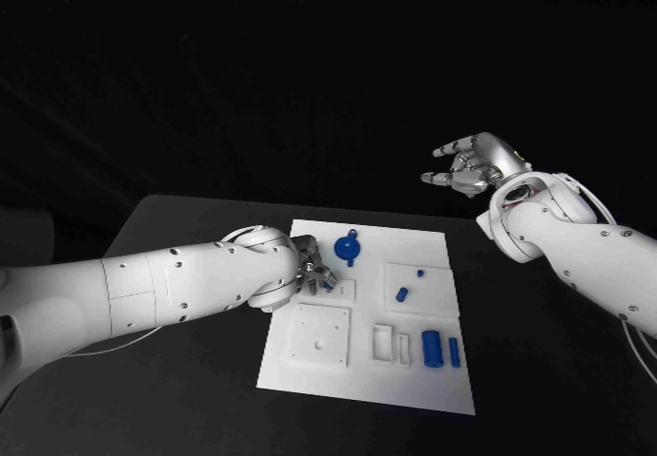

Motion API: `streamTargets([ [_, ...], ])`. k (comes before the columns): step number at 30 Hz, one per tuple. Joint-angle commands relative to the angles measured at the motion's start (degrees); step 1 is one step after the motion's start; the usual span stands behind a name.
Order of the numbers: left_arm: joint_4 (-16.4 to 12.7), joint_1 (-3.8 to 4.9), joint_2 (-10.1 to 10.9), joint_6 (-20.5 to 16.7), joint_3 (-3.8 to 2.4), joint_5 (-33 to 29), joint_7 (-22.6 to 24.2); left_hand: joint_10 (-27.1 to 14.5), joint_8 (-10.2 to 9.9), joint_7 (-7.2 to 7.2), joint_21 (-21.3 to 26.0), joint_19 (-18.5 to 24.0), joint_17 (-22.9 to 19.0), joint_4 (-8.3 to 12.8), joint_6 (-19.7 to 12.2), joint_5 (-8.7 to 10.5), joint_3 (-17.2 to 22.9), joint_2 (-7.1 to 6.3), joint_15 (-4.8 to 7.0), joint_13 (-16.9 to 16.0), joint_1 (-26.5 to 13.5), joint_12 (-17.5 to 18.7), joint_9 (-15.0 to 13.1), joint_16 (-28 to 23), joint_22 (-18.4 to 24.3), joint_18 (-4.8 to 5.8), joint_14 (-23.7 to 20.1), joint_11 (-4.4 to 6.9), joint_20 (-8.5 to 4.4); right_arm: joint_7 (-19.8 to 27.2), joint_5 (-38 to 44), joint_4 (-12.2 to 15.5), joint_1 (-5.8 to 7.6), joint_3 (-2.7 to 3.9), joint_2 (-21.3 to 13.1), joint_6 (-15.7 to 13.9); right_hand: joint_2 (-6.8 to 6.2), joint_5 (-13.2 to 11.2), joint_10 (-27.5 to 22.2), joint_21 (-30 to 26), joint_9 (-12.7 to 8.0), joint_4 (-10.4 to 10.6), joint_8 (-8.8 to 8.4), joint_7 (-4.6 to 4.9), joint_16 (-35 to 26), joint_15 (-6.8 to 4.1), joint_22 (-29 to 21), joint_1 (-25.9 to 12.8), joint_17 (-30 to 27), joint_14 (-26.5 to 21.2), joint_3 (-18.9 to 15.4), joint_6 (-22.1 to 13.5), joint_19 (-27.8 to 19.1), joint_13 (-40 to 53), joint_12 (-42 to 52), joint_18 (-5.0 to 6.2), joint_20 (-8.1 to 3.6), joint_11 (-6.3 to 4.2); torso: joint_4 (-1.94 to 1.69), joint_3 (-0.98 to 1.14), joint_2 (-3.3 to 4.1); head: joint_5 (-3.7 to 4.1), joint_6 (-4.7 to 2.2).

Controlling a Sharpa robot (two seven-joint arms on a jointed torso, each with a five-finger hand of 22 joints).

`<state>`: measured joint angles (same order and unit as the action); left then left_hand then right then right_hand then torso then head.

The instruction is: Assemble the parts on the task board

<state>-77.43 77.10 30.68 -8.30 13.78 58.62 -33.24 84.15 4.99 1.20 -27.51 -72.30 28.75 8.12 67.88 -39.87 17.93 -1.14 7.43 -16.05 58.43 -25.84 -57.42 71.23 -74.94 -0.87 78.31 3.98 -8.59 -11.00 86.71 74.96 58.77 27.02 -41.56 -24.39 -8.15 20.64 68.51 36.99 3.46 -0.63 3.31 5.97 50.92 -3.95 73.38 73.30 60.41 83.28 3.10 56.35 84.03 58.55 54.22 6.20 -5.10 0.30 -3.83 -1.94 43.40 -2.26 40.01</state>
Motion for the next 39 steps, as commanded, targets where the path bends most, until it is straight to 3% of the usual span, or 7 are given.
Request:
streamTargets([
  [1,-0.19,-0.11,-0.02,2.64,0.04,0.91,-0.25,1.13,0.26,-1.40,-0.26,-0.13,0.09,7.61,1.97,-0.43,7.76,0.22,0.13,-0.05,0.80,0.32,-0.05,0.09,-1.08,-1.05,0.14,0.34,-0.09,-0.11,0.64,-0.06,0.02,0.04,0.08,0.79,0.03,0.19,-0.31,-0.18,0.08,-0.14,0.21,0.39,-0.35,0.09,-0.07,0.59,-0.07,-0.06,-0.30,0.55,2.90,-0.08,-0.22,0.64,0.22,-0.08,0.00,-0.04,-0.02,-0.09,0.09],
  [39,0.78,-0.11,0.05,5.59,0.02,1.41,-0.41,1.26,0.27,-1.41,-0.72,0.01,0.36,7.74,2.13,-0.95,8.09,0.12,0.18,-0.28,0.87,0.31,-0.43,-0.01,-1.06,-1.07,0.21,0.28,-0.15,-0.22,0.52,-0.62,0.02,0.03,0.22,1.30,0.02,0.12,-0.34,-0.30,0.07,-0.19,0.19,0.41,-0.38,0.10,-0.20,0.67,-0.05,-0.05,-0.31,0.34,2.89,-0.12,-0.24,0.65,0.22,-0.07,0.06,-0.03,-0.01,-0.10,0.40],
])
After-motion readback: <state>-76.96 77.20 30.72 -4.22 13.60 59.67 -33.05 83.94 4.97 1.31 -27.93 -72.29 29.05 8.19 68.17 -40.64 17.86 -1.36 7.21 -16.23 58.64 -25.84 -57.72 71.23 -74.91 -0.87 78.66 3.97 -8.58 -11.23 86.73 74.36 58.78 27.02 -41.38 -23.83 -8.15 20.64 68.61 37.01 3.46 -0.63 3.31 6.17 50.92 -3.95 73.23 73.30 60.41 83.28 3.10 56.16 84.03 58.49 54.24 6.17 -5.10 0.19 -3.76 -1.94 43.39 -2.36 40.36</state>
